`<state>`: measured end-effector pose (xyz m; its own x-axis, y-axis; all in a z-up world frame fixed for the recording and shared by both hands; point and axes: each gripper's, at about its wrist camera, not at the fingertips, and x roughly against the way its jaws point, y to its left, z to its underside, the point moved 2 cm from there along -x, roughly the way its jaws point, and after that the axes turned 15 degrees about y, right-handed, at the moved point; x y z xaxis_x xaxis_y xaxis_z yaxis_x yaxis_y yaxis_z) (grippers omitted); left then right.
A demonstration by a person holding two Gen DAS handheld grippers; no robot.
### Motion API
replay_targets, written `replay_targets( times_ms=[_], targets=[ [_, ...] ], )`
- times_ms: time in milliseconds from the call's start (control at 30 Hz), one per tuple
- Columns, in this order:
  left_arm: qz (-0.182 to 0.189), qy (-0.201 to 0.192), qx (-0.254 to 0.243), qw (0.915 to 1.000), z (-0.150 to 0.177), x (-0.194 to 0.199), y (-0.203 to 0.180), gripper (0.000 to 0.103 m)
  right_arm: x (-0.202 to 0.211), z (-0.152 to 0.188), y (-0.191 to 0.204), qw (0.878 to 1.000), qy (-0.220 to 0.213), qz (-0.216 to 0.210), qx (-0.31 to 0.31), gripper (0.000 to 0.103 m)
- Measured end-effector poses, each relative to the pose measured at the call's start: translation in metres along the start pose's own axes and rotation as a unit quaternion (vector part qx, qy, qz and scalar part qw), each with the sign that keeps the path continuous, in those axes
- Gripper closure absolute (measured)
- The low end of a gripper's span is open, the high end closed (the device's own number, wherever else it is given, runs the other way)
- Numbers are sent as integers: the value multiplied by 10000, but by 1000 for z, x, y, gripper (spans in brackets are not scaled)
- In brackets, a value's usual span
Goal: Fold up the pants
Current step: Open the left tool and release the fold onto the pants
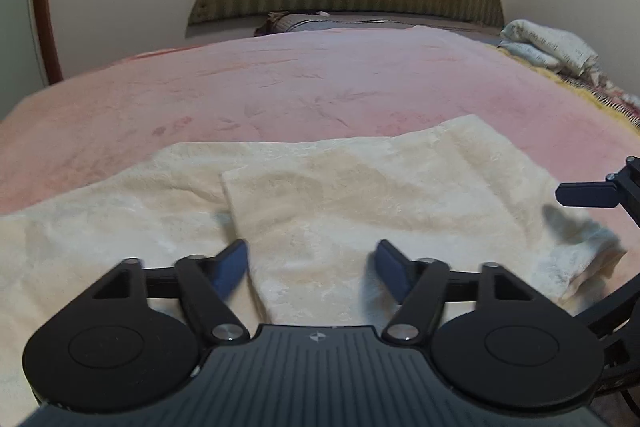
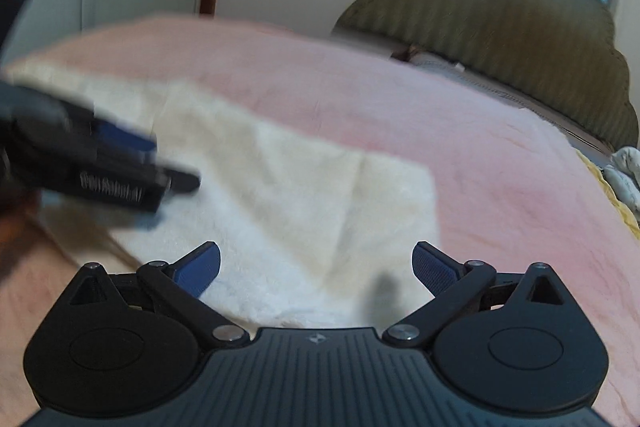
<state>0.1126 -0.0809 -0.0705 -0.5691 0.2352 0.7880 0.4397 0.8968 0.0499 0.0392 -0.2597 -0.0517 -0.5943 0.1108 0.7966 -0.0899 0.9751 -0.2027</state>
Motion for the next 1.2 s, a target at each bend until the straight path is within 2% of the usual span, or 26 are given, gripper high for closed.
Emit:
replay_targets(
  times_ms=[67, 200, 400, 1200],
  targets=[
    [-94, -23, 87, 9999, 4, -3, 3, 10, -6, 8, 4, 9997, -169, 5, -152, 0],
    [12, -71, 290, 9996, 9, -5, 8, 7, -10, 22, -9, 9961, -334, -416, -696, 0],
    [-72, -148, 323, 9993, 12, -5, 7, 2, -11, 20, -10, 9955, -309, -490, -756, 0],
    [28, -158, 444, 9989, 15, -4, 11, 0, -13, 21, -15, 9932, -256, -690, -904, 0]
  ],
)
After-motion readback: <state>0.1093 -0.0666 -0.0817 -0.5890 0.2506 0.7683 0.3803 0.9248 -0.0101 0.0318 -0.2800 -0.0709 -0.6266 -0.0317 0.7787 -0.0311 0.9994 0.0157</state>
